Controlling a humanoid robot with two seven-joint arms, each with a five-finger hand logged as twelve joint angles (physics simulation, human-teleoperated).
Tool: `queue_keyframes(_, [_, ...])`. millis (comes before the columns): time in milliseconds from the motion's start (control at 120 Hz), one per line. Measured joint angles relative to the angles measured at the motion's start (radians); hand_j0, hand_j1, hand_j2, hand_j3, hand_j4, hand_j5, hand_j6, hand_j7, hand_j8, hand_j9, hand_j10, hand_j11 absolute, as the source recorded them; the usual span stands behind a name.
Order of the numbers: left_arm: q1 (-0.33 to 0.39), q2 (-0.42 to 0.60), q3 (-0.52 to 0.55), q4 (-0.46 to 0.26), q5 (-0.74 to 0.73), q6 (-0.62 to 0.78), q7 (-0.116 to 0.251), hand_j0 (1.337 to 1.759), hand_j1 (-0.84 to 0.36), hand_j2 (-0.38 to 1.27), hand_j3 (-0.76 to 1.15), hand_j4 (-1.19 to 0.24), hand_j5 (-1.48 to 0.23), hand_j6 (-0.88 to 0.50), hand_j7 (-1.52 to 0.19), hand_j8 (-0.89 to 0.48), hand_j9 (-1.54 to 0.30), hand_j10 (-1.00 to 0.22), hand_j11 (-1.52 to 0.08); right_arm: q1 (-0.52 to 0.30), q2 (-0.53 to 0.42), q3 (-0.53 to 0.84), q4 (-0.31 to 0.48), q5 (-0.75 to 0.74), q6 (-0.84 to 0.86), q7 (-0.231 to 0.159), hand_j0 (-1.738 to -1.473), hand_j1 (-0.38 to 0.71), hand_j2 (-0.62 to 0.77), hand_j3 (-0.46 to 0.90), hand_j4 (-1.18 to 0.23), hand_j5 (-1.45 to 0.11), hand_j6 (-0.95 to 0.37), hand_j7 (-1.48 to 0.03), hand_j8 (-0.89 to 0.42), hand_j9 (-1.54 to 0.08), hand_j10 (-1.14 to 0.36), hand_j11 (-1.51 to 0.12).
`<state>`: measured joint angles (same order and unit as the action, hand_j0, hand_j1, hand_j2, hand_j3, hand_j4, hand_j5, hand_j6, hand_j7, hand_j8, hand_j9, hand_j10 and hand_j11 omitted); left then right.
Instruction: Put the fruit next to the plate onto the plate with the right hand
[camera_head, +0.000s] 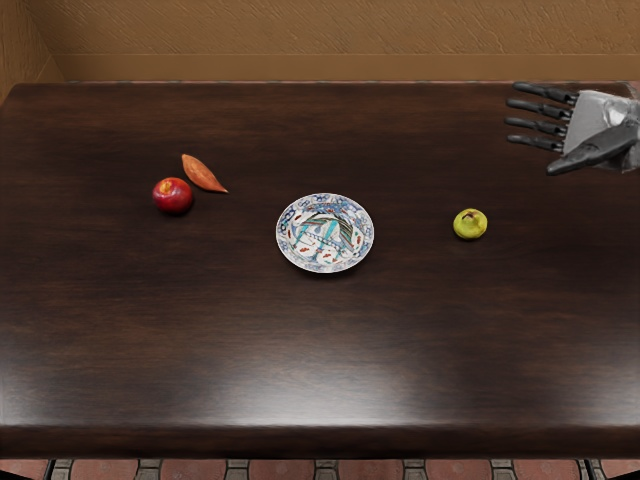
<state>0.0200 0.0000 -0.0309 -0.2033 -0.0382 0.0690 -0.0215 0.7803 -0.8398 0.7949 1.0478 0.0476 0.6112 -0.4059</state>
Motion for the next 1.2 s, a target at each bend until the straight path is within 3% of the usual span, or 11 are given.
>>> queue_keyframes(125, [0.0,0.0,0.0,0.0,0.0,0.0,0.0,1.658,0.35,0.0,0.0,0.0,0.0,0.0,0.0,0.0,0.0,0.0,0.0,0.066,0.056,0.002,0.002,-0.078,0.0,-0.072,-1.658,-0.32,0.0,0.0,-0.02,-0.03,-0.02,-0.03,-0.02,-0.03,-0.02,-0.03])
queue_keyframes(250, [0.0,0.0,0.0,0.0,0.0,0.0,0.0,1.658,0.35,0.0,0.0,0.0,0.0,0.0,0.0,0.0,0.0,0.0,0.0,0.146,0.091,0.015,0.009,-0.36,0.0,-0.092,-1.658,-0.32,0.0,0.0,-0.02,-0.03,-0.02,-0.03,-0.02,-0.03,-0.02,-0.03])
queue_keyframes(392, [0.001,0.0,0.0,0.0,0.0,0.0,0.0,1.658,0.35,0.0,0.0,0.0,0.0,0.0,0.0,0.0,0.0,0.0,0.0,0.171,0.112,0.021,0.174,-0.804,-0.006,-0.095,-1.658,-0.32,0.0,0.0,-0.02,-0.03,-0.02,-0.03,-0.02,-0.03,-0.02,-0.03])
queue_keyframes(467, [0.0,0.0,0.0,0.0,0.0,0.0,0.0,1.658,0.35,0.0,0.0,0.0,0.0,0.0,0.0,0.0,0.0,0.0,0.0,0.152,0.116,-0.02,0.224,-0.953,-0.069,-0.094,-1.658,-0.32,0.0,0.0,-0.02,-0.03,-0.02,-0.03,-0.02,-0.03,-0.02,-0.03])
queue_keyframes(500, [0.0,0.0,0.0,0.0,0.0,0.0,0.0,1.658,0.35,0.0,0.0,0.0,0.0,0.0,0.0,0.0,0.0,0.0,0.0,0.138,0.117,-0.03,0.236,-0.991,-0.098,-0.083,-1.658,-0.32,0.0,0.0,-0.02,-0.03,-0.02,-0.03,-0.02,-0.03,-0.02,-0.03])
queue_keyframes(592, [0.0,0.0,0.0,0.0,0.0,0.0,0.0,1.658,0.35,0.0,0.0,0.0,0.0,0.0,0.0,0.0,0.0,0.0,0.0,0.095,0.117,-0.071,0.247,-1.079,-0.199,0.021,-1.658,-0.32,0.0,0.0,-0.03,-0.03,-0.03,-0.03,-0.03,-0.03,-0.03,-0.03])
queue_keyframes(708, [0.0,0.0,0.0,0.0,0.0,0.0,0.0,1.658,0.35,0.0,0.0,0.0,0.0,0.0,0.0,0.0,0.0,0.0,0.0,0.061,0.129,-0.129,0.243,-1.138,-0.294,0.104,-1.658,-0.32,0.0,0.0,-0.03,-0.03,-0.03,-0.03,-0.03,-0.03,-0.02,-0.03])
queue_keyframes(808, [0.001,0.0,0.0,0.0,0.0,0.0,0.0,1.658,0.35,0.0,0.0,0.0,0.0,0.0,0.0,0.0,0.0,0.0,0.0,0.038,0.152,-0.177,0.22,-1.16,-0.408,0.133,-1.658,-0.31,0.0,0.0,-0.03,-0.04,-0.04,-0.04,-0.03,-0.04,-0.03,-0.04])
queue_keyframes(942, [0.0,0.0,0.0,0.0,0.0,0.0,0.0,1.658,0.35,0.0,0.0,0.0,0.0,0.0,0.0,0.0,0.0,0.0,0.0,0.023,0.167,-0.281,0.206,-1.173,-0.581,0.162,-1.658,-0.2,-0.02,0.0,-0.13,-0.16,-0.13,-0.16,-0.13,-0.16,-0.13,-0.16])
queue_keyframes(1200, [0.0,0.0,0.0,0.0,0.0,0.0,0.0,1.658,0.35,0.0,0.0,0.0,0.0,0.0,0.0,0.0,0.0,0.0,0.0,0.006,0.196,-0.361,0.198,-1.177,-0.679,0.229,-1.658,0.0,-0.05,0.0,-0.29,-0.38,-0.29,-0.38,-0.29,-0.38,-0.29,-0.38])
